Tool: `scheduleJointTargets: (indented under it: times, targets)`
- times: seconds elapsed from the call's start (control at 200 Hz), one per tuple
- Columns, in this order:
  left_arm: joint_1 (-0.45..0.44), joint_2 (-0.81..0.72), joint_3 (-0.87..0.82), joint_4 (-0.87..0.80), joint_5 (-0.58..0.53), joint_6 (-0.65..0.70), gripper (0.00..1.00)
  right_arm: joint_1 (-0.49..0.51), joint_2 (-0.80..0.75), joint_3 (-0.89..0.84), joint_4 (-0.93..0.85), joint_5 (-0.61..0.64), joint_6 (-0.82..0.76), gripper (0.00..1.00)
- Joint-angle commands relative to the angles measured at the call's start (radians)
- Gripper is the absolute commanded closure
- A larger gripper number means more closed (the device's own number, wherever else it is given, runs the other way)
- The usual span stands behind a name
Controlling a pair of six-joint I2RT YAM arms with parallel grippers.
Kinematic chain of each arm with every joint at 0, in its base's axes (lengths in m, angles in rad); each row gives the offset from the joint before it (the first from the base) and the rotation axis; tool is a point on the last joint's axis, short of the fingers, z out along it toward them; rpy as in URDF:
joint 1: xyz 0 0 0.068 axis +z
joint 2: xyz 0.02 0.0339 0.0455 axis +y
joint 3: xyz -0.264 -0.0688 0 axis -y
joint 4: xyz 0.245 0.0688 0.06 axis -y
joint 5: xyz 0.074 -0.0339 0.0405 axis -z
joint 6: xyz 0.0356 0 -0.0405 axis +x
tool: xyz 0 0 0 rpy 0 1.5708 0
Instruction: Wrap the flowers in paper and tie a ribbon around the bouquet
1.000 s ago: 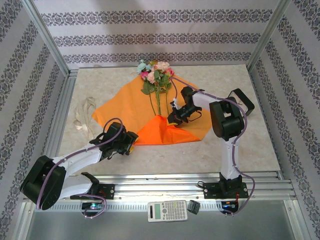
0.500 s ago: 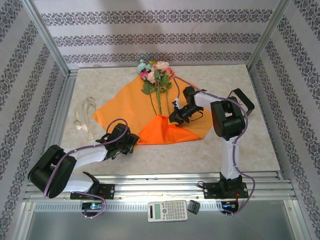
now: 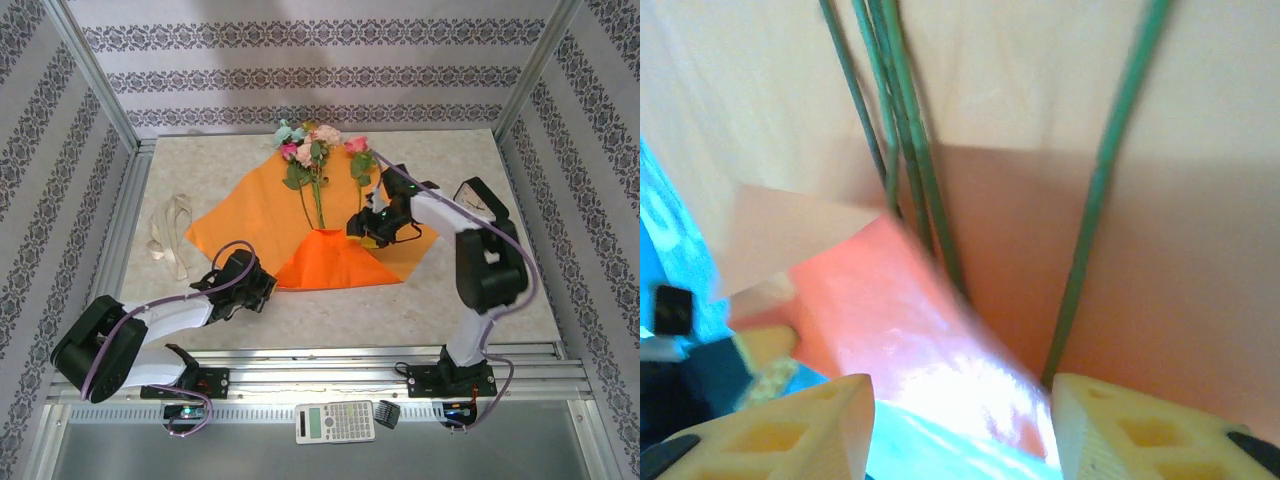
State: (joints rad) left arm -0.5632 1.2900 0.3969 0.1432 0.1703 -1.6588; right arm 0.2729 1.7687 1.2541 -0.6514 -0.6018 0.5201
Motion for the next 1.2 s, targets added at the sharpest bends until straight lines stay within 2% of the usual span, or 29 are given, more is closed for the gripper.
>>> scheduleJointTargets:
  times: [0.0, 0.055, 0.13, 0.21, 0.28, 0.35, 0.634, 0.894, 1.134, 1.194]
  targets:
    - [-0.012, -0.003, -0.024, 0.015, -0.019, -0.038, 1.00, 0.007, -0.151, -0.111, -0.008, 0.098, 0.314, 0.52]
    - [-0.012, 0.009, -0.023, 0.032, -0.007, -0.039, 1.00, 0.062, -0.257, -0.218, 0.080, 0.114, 0.456, 0.52]
    - [-0.012, 0.021, -0.019, 0.045, 0.007, -0.039, 1.00, 0.207, -0.392, -0.333, 0.207, 0.203, 0.643, 0.51]
    - [-0.012, 0.018, -0.018, 0.042, 0.011, -0.038, 1.00, 0.367, -0.480, -0.450, 0.390, 0.319, 0.897, 0.46]
    - [-0.013, 0.001, -0.018, 0.019, 0.009, -0.033, 1.00, 0.481, -0.493, -0.553, 0.599, 0.422, 1.113, 0.44]
    - [-0.012, -0.013, -0.024, 0.006, 0.011, -0.032, 1.00, 0.543, -0.436, -0.611, 0.797, 0.465, 1.235, 0.45]
    - [-0.012, -0.018, -0.024, 0.012, 0.019, -0.033, 1.00, 0.685, -0.128, -0.634, 1.230, 0.559, 1.501, 0.50]
    - [-0.012, -0.019, -0.016, 0.009, 0.032, -0.027, 1.00, 0.759, -0.068, -0.660, 1.253, 0.655, 1.579, 0.51]
    - [-0.012, -0.062, -0.008, -0.032, 0.030, -0.016, 1.00, 0.763, 0.053, -0.639, 1.387, 0.748, 1.563, 0.67]
    - [-0.013, -0.072, -0.006, -0.045, 0.028, -0.013, 1.00, 0.767, 0.077, -0.632, 1.392, 0.756, 1.573, 0.68]
